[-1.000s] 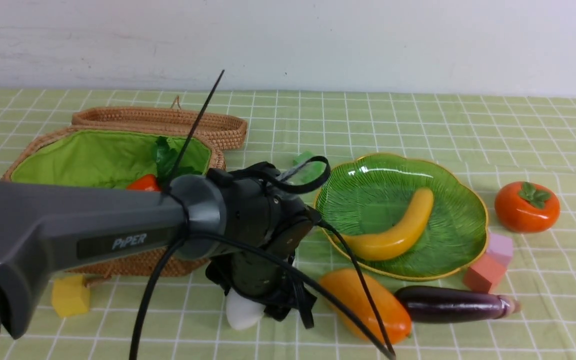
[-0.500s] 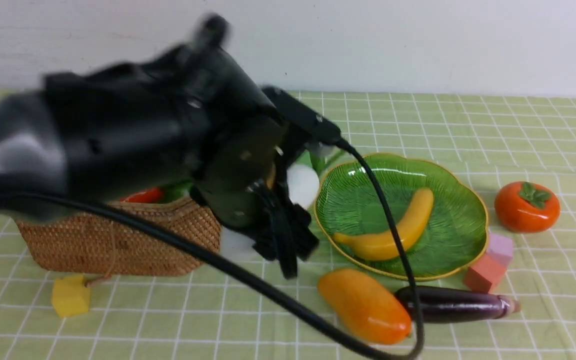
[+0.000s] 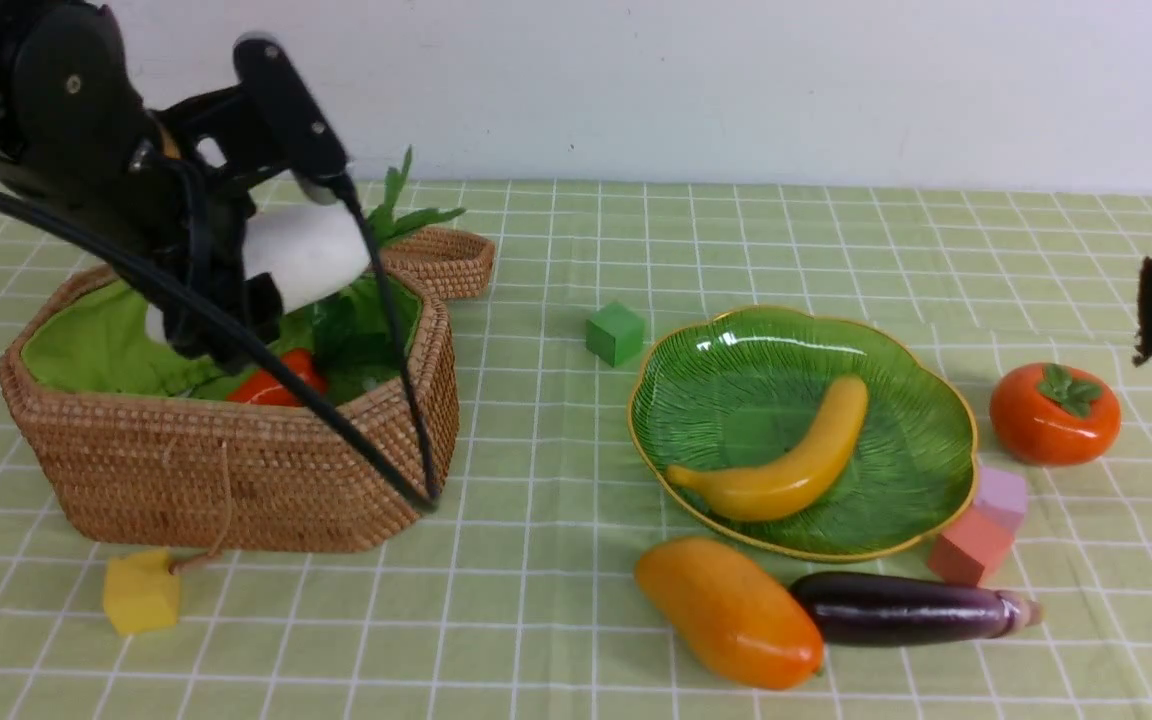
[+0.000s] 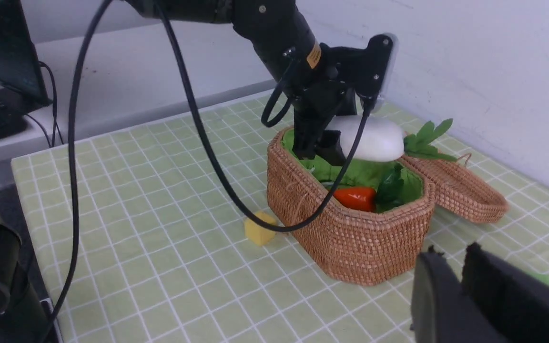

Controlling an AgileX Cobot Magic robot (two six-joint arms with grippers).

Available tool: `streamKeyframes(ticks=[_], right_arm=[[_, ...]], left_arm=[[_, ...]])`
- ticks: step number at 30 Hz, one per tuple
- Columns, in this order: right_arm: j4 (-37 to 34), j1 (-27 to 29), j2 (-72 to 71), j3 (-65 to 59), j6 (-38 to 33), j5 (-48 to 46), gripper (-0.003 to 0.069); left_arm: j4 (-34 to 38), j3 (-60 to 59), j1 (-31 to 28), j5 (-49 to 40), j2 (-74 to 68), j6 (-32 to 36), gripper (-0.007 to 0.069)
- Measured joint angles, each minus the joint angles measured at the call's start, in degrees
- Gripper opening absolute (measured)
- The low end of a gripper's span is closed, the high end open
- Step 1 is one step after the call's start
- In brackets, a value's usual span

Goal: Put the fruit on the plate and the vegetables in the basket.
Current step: Take a daikon with your left arm and place it on the basket on the left.

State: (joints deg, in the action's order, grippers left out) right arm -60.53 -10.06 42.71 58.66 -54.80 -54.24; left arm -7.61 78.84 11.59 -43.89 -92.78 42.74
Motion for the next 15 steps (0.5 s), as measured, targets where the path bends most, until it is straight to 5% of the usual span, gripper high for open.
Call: streamKeyframes(ticks=[8, 15], right_arm=[[0.1, 0.0, 0.1, 0.0, -0.1, -1.2, 0.0094], [0.1, 0.0, 0.1, 0.0, -0.1, -2.2, 0.0094]], left_arm=[[-1.1, 0.0, -3.1, 3.1, -3.2, 3.1, 0.0517], [-2.8, 0.0, -3.1, 4.7, -1.7, -5.0, 0.0661]])
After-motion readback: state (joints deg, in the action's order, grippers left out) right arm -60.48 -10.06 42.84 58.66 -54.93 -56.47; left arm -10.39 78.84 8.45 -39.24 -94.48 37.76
